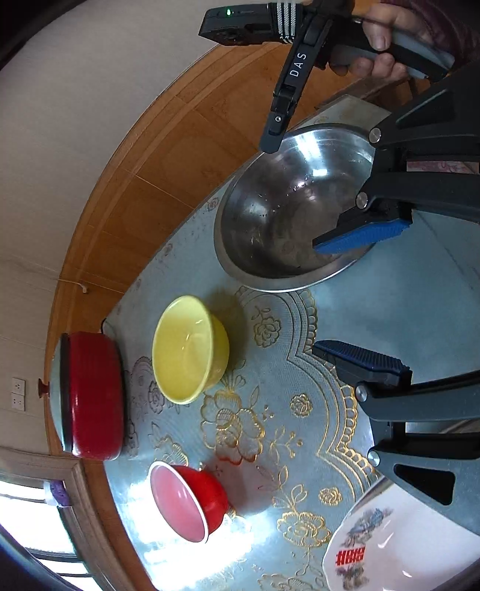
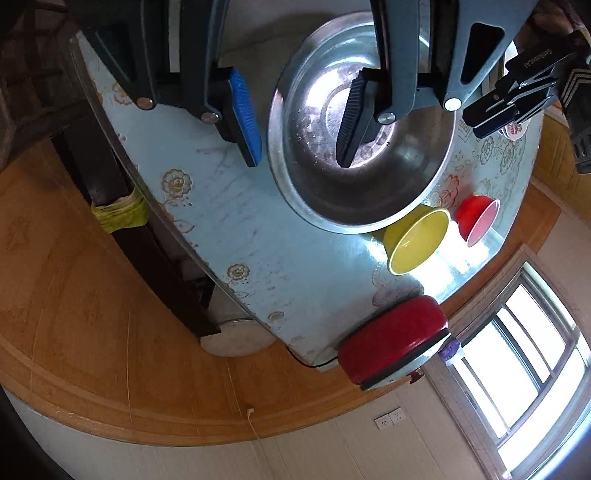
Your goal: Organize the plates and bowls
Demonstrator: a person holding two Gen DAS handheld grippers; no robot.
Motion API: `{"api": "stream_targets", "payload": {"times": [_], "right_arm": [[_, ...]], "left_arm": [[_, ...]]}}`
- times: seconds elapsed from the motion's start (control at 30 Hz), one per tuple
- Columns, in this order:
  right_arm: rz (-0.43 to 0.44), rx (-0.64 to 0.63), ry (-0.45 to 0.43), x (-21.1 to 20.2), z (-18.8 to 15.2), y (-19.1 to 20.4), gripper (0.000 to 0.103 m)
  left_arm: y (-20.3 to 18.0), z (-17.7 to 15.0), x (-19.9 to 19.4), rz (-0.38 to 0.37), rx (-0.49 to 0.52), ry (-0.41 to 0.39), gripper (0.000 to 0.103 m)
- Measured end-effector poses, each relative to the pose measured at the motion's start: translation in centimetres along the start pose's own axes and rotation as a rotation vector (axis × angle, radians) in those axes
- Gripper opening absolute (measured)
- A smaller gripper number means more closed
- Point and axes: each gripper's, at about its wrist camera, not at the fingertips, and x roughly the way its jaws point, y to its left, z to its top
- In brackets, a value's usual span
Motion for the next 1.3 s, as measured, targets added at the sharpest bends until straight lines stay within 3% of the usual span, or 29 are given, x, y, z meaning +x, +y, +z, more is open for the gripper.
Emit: {"api": "stream_targets", "payload": {"times": [0.07, 0.1, 0.17, 0.23, 0.37, 0.7, 0.87, 1.3], "right_arm": [[0.012, 0.007, 0.019, 0.7, 0.1, -0.6, 0.04], [0.017, -0.003, 0.022, 1.0, 0.1, -0.7, 0.033], [0.016, -0.033, 0.035, 1.6, 0.2, -0.7, 0.027], [0.014, -0.051, 0.053, 2.2, 0.1, -0.8, 0.021], [-0.004, -0.097, 0.058, 2.7, 0.0, 0.0, 0.021], [0.071, -0.196, 0.092, 2.7, -0.2, 2.6, 0.018], [0.156, -0.188, 0.15, 2.6, -0.6, 3.6, 0.018], [0.171, -0.274, 0.192, 3.3, -2.8, 5.8, 0.018]], "left_arm": [[-0.3, 0.2, 0.9, -0.017, -0.016, 0.016, 0.049], [-0.5, 0.3, 1.3, -0.018, -0.018, 0.025, 0.049], [-1.0, 0.2, 2.0, -0.022, -0.003, 0.04, 0.028], [-1.6, 0.0, 2.4, -0.025, 0.02, 0.051, 0.022], [-2.1, -0.5, 2.1, 0.011, 0.044, 0.039, 0.022], [-1.0, -2.0, -1.1, 0.086, 0.051, 0.014, 0.022], [0.2, -3.4, -2.5, 0.096, 0.047, 0.038, 0.022], [1.0, -5.6, -3.5, 0.148, 0.04, 0.053, 0.025]]}}
